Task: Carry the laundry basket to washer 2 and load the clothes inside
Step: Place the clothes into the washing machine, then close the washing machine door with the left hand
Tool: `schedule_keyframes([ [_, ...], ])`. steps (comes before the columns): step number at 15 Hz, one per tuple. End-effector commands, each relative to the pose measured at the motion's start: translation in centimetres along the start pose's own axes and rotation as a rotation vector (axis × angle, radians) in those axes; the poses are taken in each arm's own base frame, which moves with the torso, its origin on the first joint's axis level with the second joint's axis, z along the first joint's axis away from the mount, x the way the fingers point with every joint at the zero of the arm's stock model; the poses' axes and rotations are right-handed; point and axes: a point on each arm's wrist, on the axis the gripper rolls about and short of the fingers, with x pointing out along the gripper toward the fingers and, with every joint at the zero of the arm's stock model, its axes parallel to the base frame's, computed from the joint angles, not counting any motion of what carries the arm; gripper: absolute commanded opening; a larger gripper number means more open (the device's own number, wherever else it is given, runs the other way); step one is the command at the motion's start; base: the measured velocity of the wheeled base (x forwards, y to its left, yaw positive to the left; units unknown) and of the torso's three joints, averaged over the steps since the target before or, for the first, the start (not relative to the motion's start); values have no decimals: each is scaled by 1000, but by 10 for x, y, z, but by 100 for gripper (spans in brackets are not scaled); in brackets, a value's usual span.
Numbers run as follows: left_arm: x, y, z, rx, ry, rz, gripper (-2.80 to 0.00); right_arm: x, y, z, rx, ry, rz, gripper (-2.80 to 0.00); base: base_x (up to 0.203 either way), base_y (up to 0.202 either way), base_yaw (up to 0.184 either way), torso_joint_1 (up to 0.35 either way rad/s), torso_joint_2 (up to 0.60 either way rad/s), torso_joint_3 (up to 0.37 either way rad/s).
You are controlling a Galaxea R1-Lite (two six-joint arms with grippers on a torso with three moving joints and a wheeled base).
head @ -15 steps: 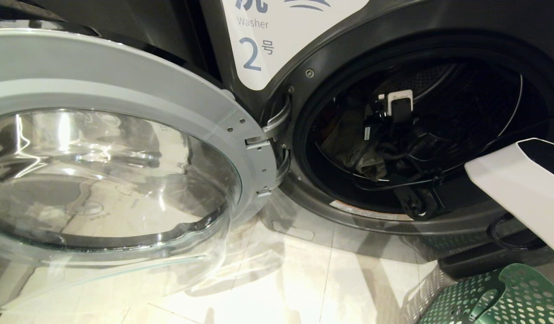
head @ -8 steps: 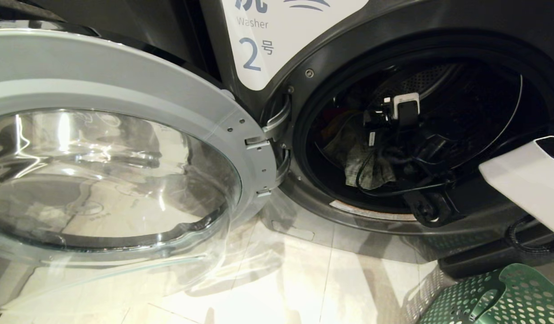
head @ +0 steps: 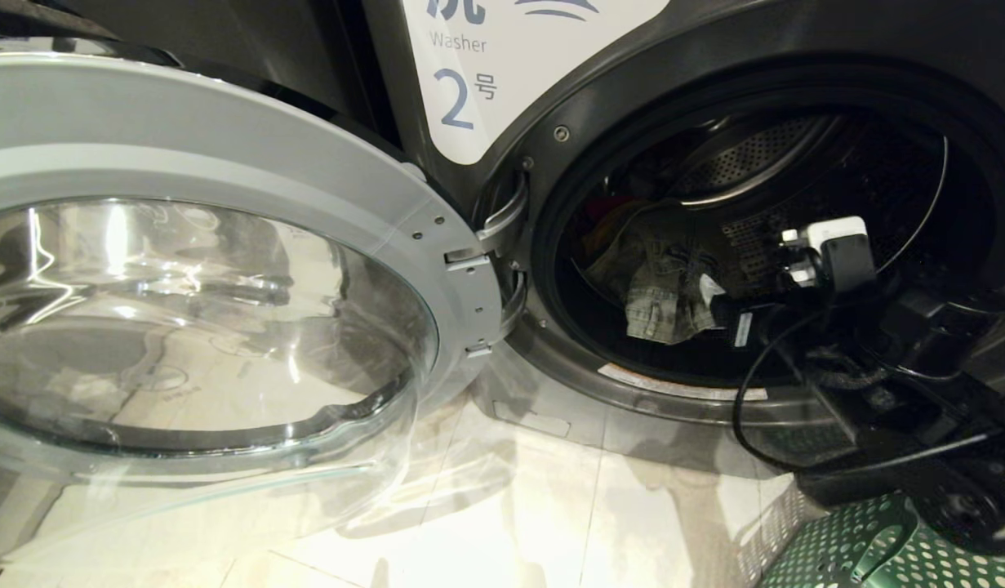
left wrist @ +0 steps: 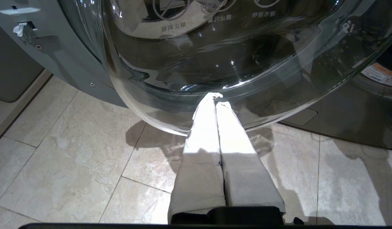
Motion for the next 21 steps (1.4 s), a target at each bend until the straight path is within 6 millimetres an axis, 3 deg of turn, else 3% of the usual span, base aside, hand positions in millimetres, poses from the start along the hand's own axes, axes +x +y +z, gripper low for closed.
schedule_keyframes([
  [1,2,0,-11,0,39,1,-280,-30,-2,7,13,1,35,-280,0,0,0,0,0,0],
  [4,2,0,-11,1,39,1,-280,-39,15,-2,25,50,107,-280,0,0,0,0,0,0],
  [7,2,0,-11,0,39,1,-280,-21,37,-21,57,109,138,-280,0,0,0,0,0,0],
  [13,2,0,-11,0,39,1,-280,42,73,-65,118,202,63,-280,0,0,0,0,0,0],
  [19,2,0,-11,0,39,1,-280,112,71,-90,102,244,-67,-280,0,0,0,0,0,0],
  [21,2,0,-11,0,39,1,-280,135,69,-89,107,210,-119,-280,0,0,0,0,0,0],
])
